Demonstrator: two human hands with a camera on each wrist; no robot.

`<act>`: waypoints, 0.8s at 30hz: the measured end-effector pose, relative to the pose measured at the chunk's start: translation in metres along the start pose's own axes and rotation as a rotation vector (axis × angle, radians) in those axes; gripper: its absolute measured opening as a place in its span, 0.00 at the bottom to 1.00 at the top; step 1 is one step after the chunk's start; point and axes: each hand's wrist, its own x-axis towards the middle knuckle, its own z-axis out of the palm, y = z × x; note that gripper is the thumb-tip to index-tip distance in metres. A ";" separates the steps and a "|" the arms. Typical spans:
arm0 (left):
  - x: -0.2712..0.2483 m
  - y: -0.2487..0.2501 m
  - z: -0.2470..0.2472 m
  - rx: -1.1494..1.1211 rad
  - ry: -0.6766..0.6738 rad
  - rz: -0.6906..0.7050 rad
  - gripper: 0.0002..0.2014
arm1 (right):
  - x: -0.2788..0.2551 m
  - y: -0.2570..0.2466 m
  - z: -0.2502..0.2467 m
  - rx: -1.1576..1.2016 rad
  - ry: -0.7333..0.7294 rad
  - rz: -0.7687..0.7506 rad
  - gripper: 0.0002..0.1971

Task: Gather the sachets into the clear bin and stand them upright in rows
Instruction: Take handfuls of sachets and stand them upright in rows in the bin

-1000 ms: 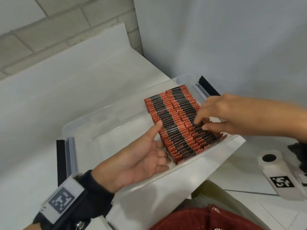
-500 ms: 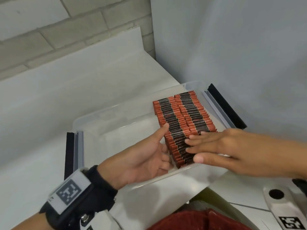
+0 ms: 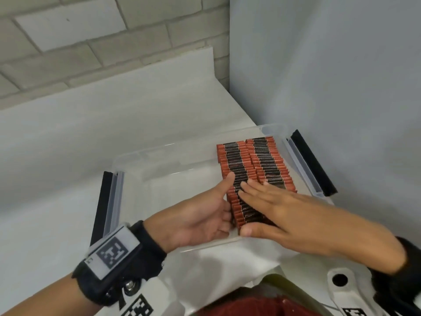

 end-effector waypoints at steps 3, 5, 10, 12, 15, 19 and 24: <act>-0.002 0.001 0.000 0.013 -0.015 0.009 0.46 | 0.004 0.002 0.003 -0.023 -0.008 0.033 0.47; -0.005 0.004 -0.001 0.024 0.027 0.015 0.47 | 0.003 0.001 0.001 0.004 0.004 0.034 0.47; 0.003 0.010 -0.005 -0.040 0.180 0.120 0.37 | 0.002 -0.008 0.001 0.054 0.038 0.059 0.48; 0.004 0.010 0.000 -0.071 0.117 0.124 0.38 | 0.004 -0.010 0.005 0.060 0.016 0.062 0.48; 0.003 0.013 0.003 -0.066 0.106 0.128 0.36 | 0.006 -0.010 0.005 0.049 -0.013 0.074 0.50; 0.002 0.015 -0.002 -0.088 0.205 0.185 0.40 | 0.005 -0.012 0.002 0.049 -0.013 0.058 0.52; 0.001 0.013 0.006 -0.116 0.113 0.168 0.37 | 0.007 -0.013 0.001 0.012 -0.050 0.033 0.53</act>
